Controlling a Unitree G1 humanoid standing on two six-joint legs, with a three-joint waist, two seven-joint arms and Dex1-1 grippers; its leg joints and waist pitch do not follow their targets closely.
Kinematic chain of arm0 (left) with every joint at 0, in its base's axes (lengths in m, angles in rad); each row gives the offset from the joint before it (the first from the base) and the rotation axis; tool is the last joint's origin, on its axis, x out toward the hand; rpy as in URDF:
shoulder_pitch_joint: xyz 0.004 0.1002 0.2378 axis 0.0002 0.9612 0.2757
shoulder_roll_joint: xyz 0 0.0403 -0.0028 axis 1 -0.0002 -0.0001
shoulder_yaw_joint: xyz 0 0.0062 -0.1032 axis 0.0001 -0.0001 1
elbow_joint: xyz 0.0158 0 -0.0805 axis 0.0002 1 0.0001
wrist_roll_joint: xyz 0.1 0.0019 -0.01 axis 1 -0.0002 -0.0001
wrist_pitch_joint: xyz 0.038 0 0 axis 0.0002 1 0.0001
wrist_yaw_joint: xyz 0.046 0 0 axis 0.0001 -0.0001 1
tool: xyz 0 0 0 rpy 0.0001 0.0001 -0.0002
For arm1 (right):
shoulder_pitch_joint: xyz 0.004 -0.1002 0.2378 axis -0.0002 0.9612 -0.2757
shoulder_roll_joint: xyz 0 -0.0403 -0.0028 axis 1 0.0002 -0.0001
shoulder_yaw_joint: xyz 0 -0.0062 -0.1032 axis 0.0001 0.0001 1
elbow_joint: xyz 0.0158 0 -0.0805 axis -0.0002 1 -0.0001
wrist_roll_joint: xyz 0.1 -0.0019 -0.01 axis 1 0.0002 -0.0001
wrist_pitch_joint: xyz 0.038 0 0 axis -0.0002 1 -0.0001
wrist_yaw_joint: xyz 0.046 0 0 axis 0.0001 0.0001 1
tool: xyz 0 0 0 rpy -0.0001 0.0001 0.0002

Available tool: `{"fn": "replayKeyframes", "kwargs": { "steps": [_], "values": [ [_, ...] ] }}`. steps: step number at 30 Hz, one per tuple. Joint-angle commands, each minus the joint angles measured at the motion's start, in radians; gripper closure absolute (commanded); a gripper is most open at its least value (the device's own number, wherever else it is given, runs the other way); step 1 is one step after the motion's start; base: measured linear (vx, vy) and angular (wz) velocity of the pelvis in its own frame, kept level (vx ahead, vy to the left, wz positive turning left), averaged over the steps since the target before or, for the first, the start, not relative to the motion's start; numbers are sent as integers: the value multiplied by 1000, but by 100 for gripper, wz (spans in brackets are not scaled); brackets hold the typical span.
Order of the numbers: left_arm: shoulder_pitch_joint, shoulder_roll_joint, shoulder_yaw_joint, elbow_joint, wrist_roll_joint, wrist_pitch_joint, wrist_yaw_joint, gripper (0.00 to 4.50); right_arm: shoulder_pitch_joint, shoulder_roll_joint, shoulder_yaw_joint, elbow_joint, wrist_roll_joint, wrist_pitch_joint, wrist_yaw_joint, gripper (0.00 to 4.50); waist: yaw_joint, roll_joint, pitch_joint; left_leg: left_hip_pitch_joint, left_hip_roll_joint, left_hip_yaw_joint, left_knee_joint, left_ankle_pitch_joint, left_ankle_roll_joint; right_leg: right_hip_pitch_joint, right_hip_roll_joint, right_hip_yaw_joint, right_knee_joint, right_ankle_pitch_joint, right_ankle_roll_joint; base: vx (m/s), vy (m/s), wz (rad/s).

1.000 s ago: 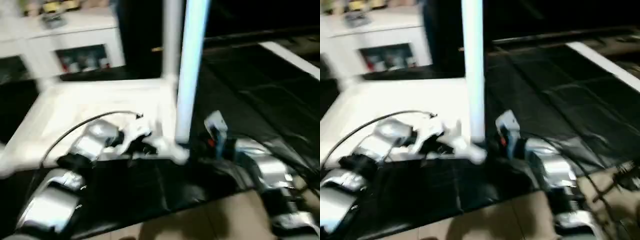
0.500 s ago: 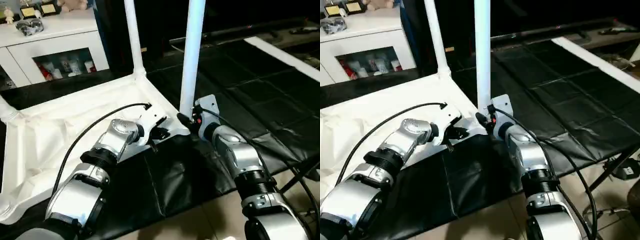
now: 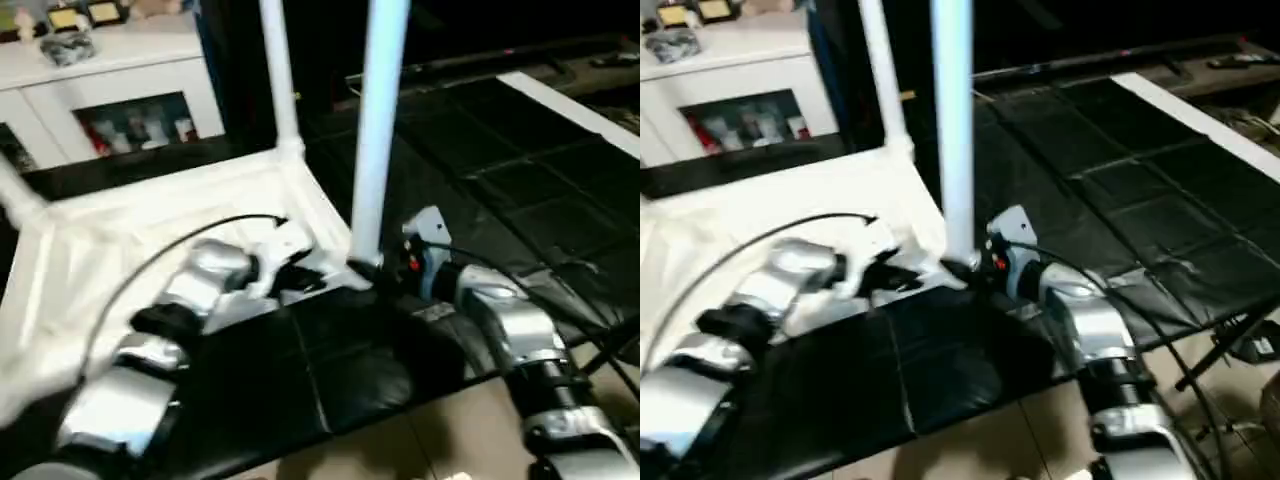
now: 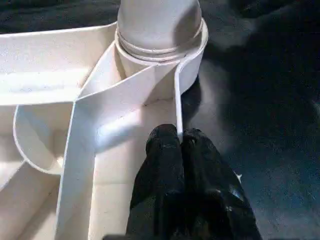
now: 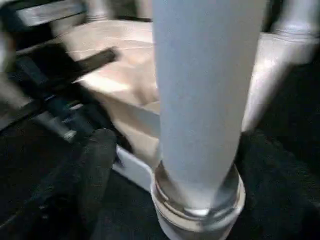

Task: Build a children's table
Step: Rotate leg to tighten

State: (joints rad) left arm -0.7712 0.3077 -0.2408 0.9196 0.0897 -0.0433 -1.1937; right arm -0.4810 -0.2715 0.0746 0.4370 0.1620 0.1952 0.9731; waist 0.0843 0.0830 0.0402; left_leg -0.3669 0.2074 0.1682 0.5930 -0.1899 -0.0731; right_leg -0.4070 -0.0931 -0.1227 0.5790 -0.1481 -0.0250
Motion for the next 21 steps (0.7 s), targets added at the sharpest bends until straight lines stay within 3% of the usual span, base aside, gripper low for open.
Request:
{"fn": "replayKeyframes", "kwargs": {
  "steps": [1,2,6,9,14,18,21],
  "values": [
    [9,34,-30,-65,-16,-63,-126,450,9,-31,11,-23,25,-16,96,28,9,-12,-75,3,25,-1,-58,-145,117,66,-61,50,-53,-202,-204,0,0,0],
    [15,43,-34,-71,-17,-69,-151,450,10,-42,10,-22,28,-19,112,8,13,-12,-76,3,26,-1,-58,-137,114,65,-61,51,-50,-186,-210,0,0,0],
    [42,65,-47,-104,-37,-91,-244,450,19,-88,34,-36,42,-23,209,8,30,-8,-75,10,28,1,-59,-155,101,60,-60,52,-49,-195,-215,0,0,0],
    [73,80,-65,-147,-57,-102,-320,450,24,-127,63,-34,46,-58,298,8,37,-10,-75,8,29,1,-60,-151,97,61,-61,54,-47,-189,-213,0,0,0],
    [102,91,-97,-194,-65,-106,-380,450,5,-140,78,-17,69,-27,378,8,48,-19,-73,8,29,2,-60,-154,97,58,-63,55,-51,-242,-202,0,0,0],
    [108,84,-106,-204,-56,-111,-376,450,-6,-139,95,-9,72,-14,409,24,54,-20,-70,13,30,3,-61,-169,82,52,-61,56,-58,-305,-181,0,0,0],
    [113,83,-111,-212,-51,-115,-374,450,-10,-141,117,-17,85,-1,453,58,53,-28,-70,11,30,3,-62,-168,80,54,-61,56,-58,-315,-172,0,0,0]
  ]
}}
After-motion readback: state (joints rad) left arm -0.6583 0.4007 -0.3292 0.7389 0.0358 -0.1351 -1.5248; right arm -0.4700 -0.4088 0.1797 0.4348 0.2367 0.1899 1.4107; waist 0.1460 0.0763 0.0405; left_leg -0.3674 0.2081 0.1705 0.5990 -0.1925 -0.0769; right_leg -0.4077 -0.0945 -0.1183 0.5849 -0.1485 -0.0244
